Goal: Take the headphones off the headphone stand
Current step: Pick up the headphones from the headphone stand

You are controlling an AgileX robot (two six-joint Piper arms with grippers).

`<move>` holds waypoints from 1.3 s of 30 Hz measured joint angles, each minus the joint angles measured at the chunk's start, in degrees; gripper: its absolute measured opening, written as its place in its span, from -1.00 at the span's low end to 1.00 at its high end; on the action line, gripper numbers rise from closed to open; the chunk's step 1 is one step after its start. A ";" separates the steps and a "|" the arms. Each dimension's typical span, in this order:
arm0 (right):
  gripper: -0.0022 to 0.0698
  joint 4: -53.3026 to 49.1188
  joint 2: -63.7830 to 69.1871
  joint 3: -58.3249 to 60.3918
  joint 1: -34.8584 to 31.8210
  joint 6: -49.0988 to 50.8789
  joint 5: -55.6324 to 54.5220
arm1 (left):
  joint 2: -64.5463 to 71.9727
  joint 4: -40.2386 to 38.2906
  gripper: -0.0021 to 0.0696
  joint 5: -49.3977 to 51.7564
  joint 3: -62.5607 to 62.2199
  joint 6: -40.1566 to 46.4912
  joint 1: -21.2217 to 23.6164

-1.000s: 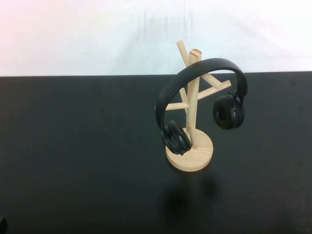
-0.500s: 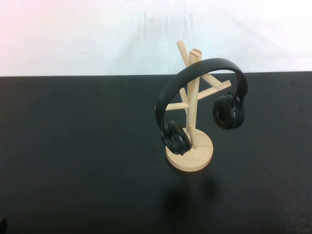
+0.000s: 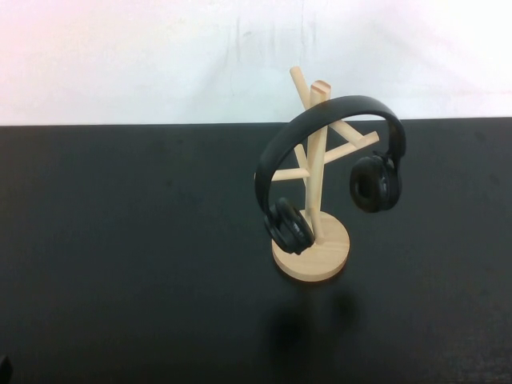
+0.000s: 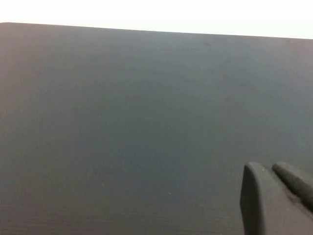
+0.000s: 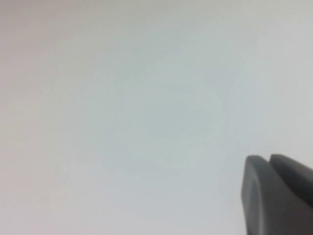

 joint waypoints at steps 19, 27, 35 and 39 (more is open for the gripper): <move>-0.96 -7.79 26.23 -9.64 0.00 7.45 26.07 | 0.00 0.00 -0.94 0.00 0.00 0.00 0.00; -0.96 -7.18 28.99 -10.47 6.32 8.61 24.35 | 0.00 0.00 -0.94 0.00 0.00 0.00 0.00; -0.96 -9.29 35.88 -9.86 16.41 3.89 32.76 | 0.00 0.00 -0.94 0.00 0.00 0.00 0.00; -0.96 -9.55 41.96 -12.50 23.86 -0.67 34.30 | 0.00 0.00 -0.94 0.00 0.00 0.00 0.00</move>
